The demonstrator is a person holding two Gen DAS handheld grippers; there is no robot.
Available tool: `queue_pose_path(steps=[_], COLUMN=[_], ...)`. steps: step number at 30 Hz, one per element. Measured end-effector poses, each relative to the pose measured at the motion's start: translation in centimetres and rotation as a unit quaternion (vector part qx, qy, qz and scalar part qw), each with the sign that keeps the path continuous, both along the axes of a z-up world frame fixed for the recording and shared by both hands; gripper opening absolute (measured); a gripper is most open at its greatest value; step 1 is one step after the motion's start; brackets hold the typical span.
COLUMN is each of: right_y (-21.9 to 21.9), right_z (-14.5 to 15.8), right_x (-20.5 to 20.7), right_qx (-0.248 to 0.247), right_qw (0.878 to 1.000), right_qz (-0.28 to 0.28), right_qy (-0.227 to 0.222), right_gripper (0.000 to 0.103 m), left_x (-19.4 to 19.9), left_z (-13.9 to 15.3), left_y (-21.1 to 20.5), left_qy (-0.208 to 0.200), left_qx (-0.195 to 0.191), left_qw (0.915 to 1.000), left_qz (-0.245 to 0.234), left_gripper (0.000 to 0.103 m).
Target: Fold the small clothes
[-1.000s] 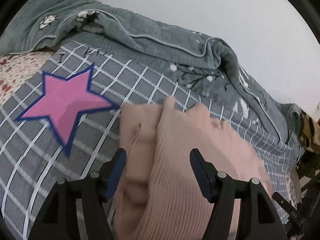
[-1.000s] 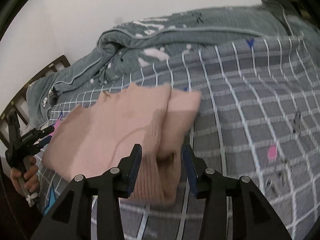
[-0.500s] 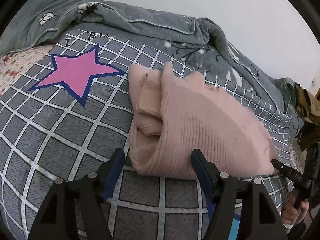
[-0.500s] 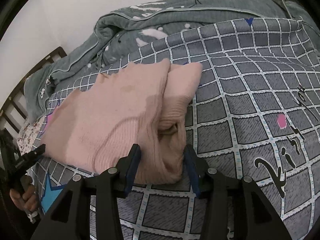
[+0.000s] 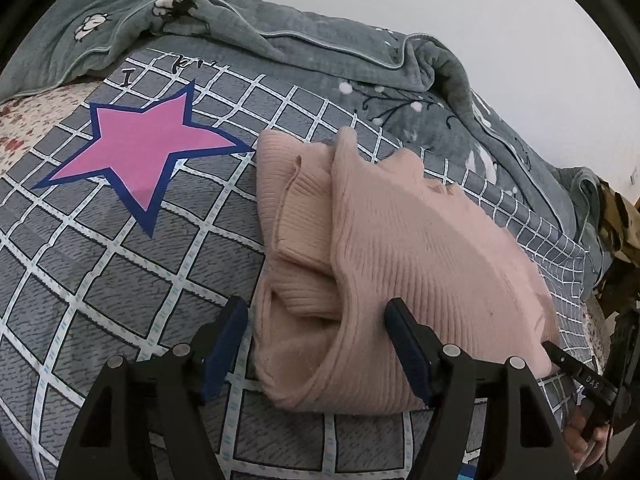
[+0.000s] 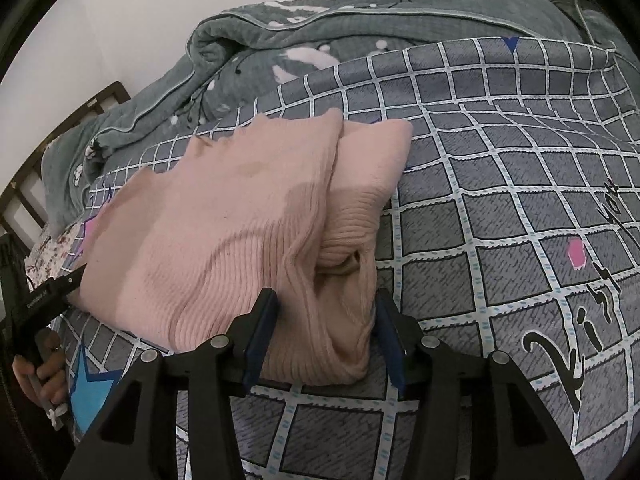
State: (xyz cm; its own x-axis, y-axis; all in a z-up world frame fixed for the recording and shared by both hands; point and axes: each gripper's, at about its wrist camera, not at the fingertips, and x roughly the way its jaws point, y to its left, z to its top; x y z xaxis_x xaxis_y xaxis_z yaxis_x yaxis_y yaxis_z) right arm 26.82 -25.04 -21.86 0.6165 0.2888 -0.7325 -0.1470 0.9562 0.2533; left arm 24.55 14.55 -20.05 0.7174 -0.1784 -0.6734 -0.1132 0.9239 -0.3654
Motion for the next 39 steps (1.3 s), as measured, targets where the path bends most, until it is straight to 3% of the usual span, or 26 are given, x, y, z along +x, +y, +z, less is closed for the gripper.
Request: queue_pose_path(steps=[4, 12, 19, 22, 27, 31, 39], right_y=[0.2, 0.3, 0.3, 0.2, -0.2, -0.9, -0.8], right_z=[0.0, 0.0, 0.0, -0.1, -0.2, 0.0, 2.1], right_x=[0.1, 0.0, -0.1, -0.2, -0.3, -0.7, -2.2], right_qx=[-0.009, -0.010, -0.012, -0.007, 0.022, 0.064, 0.063], right_qw=[1.000, 1.000, 1.000, 1.000, 1.000, 0.998, 0.998], right_qz=[0.004, 0.007, 0.008, 0.012, 0.018, 0.014, 0.022], right_qy=[0.007, 0.010, 0.005, 0.006, 0.008, 0.006, -0.019], right_gripper=[0.050, 0.050, 0.049, 0.042, 0.016, 0.013, 0.011], left_x=[-0.4, -1.4, -1.7, -1.4, -1.8, -2.0, -3.3], left_z=[0.1, 0.0, -0.2, -0.6, -0.5, -0.3, 0.3], left_y=[-0.1, 0.2, 0.3, 0.7, 0.6, 0.9, 0.8], left_qy=[0.003, 0.005, 0.000, 0.003, -0.006, -0.010, -0.021], left_qx=[0.002, -0.018, -0.041, -0.074, -0.083, -0.092, -0.083], left_qw=[1.0000, 0.9998, 0.9991, 0.9972, 0.9964, 0.9956, 0.9961], left_qz=[0.000, -0.001, 0.007, 0.006, 0.015, 0.017, 0.018], left_gripper=[0.054, 0.053, 0.028, 0.021, 0.016, 0.015, 0.014])
